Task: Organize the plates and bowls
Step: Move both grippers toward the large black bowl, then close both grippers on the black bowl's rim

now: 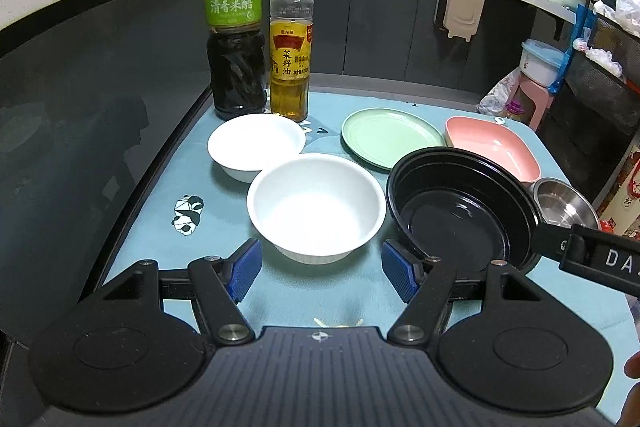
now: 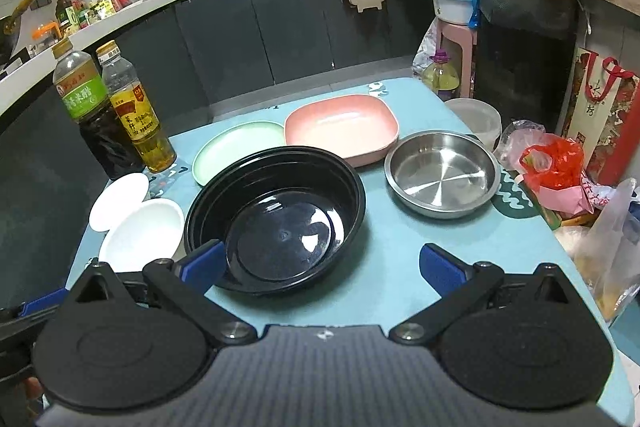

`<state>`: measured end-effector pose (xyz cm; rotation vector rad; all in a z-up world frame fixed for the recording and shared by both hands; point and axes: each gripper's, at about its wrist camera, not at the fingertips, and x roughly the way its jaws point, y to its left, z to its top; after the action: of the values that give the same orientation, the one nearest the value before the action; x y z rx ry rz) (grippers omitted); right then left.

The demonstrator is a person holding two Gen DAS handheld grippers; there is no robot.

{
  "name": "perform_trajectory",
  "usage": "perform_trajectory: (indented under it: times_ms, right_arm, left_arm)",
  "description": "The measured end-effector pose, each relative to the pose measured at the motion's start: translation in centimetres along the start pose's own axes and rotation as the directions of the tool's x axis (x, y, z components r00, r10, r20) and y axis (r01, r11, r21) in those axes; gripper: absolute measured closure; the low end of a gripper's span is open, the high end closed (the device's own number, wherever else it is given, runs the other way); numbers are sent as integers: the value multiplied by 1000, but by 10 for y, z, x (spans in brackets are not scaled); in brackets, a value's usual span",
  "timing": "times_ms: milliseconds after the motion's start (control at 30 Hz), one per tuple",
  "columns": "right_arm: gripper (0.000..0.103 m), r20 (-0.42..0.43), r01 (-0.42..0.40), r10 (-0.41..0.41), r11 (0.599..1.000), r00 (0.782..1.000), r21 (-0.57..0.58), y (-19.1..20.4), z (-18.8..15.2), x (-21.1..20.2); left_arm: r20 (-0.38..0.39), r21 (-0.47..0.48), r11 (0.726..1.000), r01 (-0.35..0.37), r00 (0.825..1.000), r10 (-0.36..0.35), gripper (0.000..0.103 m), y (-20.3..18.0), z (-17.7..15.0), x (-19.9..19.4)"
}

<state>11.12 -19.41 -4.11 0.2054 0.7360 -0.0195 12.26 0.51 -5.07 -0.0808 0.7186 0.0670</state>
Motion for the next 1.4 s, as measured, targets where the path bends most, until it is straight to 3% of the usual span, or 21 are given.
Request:
perform_trajectory:
  times_ms: [1400]
  right_arm:
    - [38,2,-1,1,1000,1000,0,-5,1,6]
  left_arm:
    - [-58,-28,999,21,998,-22,39,-10,-1,18]
